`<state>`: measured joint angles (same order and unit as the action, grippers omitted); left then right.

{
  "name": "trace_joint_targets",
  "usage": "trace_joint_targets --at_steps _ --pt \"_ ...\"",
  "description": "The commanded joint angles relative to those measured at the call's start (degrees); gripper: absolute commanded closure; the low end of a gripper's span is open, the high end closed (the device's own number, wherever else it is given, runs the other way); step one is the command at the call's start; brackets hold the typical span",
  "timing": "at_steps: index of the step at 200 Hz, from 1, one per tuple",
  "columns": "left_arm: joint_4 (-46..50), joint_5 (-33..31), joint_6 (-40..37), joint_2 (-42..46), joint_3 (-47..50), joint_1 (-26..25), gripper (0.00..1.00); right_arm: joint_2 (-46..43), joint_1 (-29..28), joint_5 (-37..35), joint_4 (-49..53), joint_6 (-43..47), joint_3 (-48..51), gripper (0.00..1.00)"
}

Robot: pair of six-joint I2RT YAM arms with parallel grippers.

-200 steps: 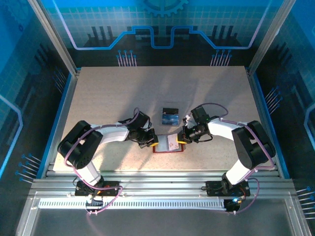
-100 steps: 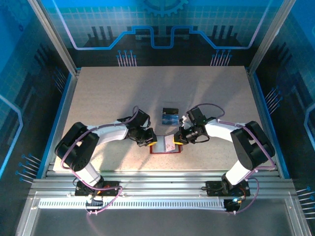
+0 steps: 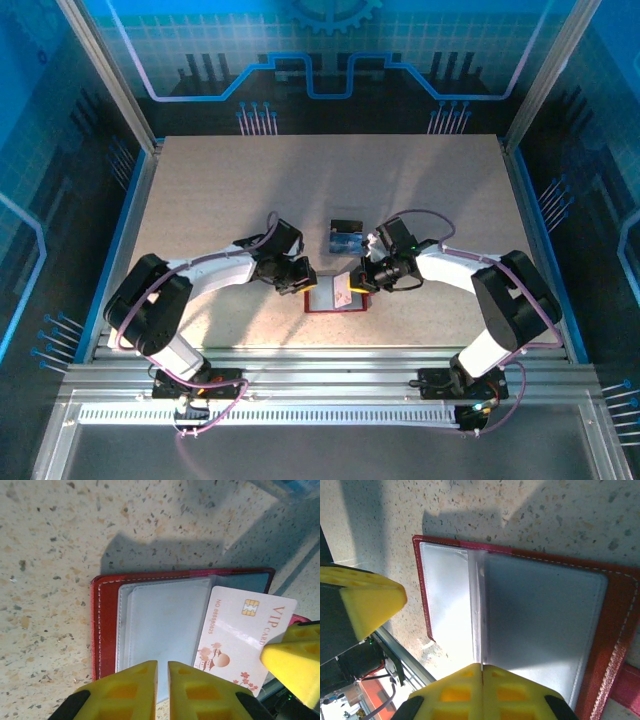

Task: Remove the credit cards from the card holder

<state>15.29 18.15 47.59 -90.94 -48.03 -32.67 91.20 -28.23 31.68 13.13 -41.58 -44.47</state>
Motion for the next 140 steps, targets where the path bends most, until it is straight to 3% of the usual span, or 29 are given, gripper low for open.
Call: trace_joint_targets --at_steps 1,78,140 --pt "1.8 -1.3 -1.3 2.3 -0.5 0.9 0.85 -1.9 -0.4 -1.4 2.8 1.2 -2.2 0.95" --pt "1.1 -2.0 -1.1 5.3 1.4 1.6 0.85 -3.7 0.4 -6.9 15.6 15.2 -11.2 1.00" --pt "1.1 -2.2 -0.9 7.6 3.2 2.4 0.83 -2.1 -0.4 -16.2 26.5 39.9 -21.1 1.00"
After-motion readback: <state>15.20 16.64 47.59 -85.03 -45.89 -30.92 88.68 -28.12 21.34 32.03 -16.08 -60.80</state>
